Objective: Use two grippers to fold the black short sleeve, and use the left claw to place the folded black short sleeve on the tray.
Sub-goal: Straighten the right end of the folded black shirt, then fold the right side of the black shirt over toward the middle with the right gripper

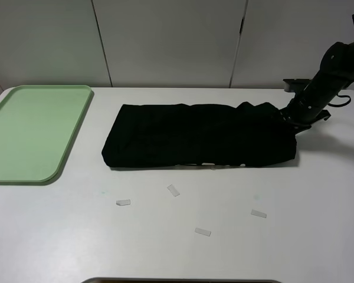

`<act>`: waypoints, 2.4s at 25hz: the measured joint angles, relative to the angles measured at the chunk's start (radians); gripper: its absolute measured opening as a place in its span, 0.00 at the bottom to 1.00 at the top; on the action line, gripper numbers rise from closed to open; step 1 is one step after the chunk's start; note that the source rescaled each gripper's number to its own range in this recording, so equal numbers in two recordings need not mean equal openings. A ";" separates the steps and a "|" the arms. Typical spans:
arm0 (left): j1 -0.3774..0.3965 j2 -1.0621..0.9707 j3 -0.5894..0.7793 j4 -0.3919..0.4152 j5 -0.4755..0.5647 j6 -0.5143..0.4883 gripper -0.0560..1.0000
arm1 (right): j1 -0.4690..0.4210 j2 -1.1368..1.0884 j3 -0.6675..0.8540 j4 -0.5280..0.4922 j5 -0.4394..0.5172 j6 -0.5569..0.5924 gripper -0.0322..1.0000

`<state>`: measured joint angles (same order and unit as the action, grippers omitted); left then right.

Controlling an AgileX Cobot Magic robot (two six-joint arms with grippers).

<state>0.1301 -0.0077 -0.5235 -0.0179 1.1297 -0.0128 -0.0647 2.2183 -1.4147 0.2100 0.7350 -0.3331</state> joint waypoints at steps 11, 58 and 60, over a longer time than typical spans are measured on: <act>0.000 0.000 0.000 -0.001 0.000 -0.001 0.92 | 0.001 -0.031 0.004 -0.041 0.025 0.006 0.11; 0.000 0.000 0.000 -0.001 -0.002 -0.001 0.92 | 0.106 -0.303 0.025 -0.565 0.232 0.214 0.11; 0.000 0.000 0.000 -0.001 -0.002 -0.001 0.92 | 0.143 -0.302 0.030 -0.574 0.222 0.242 0.11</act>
<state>0.1301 -0.0077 -0.5235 -0.0184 1.1274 -0.0136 0.0785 1.9163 -1.3852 -0.3637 0.9570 -0.0913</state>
